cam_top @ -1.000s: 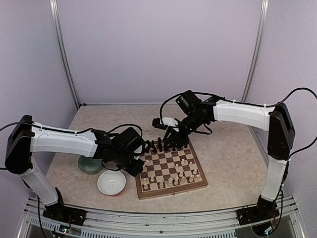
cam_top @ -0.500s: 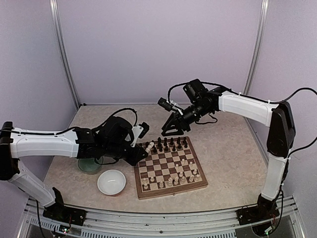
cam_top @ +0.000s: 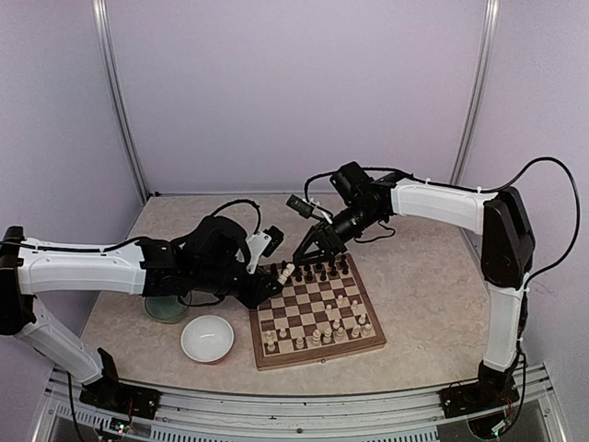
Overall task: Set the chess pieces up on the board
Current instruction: Pick up the knight from the chess pile, then place the knight on b1.
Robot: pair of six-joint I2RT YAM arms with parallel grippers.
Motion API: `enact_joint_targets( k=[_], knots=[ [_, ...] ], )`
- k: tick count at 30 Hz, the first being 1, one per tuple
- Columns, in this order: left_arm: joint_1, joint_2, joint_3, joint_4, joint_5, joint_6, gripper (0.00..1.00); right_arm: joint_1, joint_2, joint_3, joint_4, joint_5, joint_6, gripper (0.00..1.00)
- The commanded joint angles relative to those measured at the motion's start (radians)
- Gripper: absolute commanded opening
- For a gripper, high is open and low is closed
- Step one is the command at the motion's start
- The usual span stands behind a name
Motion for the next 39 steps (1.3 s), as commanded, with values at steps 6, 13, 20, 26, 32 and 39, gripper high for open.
enact_joint_targets(
  k=[6, 13, 20, 26, 32, 39],
  knots=[
    [-0.014, 0.02, 0.046, 0.021, 0.015, 0.018, 0.04, 0.04, 0.042, 0.031, -0.008, -0.094, 0.008, 0.37],
    [-0.016, 0.017, 0.044, 0.019, 0.003, 0.018, 0.04, 0.047, 0.046, 0.025, -0.019, -0.12, -0.008, 0.18],
    [-0.015, 0.023, 0.049, -0.012, -0.012, 0.025, 0.04, 0.045, 0.007, 0.043, -0.05, -0.049, -0.053, 0.0],
    [0.035, -0.008, 0.085, -0.125, -0.041, 0.057, 0.04, 0.048, -0.13, 0.004, -0.027, 0.254, -0.138, 0.0],
    [0.212, -0.049, 0.195, -0.237, -0.021, 0.097, 0.04, 0.093, -0.243, -0.123, 0.015, 0.396, -0.213, 0.0],
    [0.344, 0.042, 0.432, -0.24, -0.008, 0.158, 0.04, 0.286, -0.27, -0.239, 0.007, 0.55, -0.357, 0.0]
  ],
)
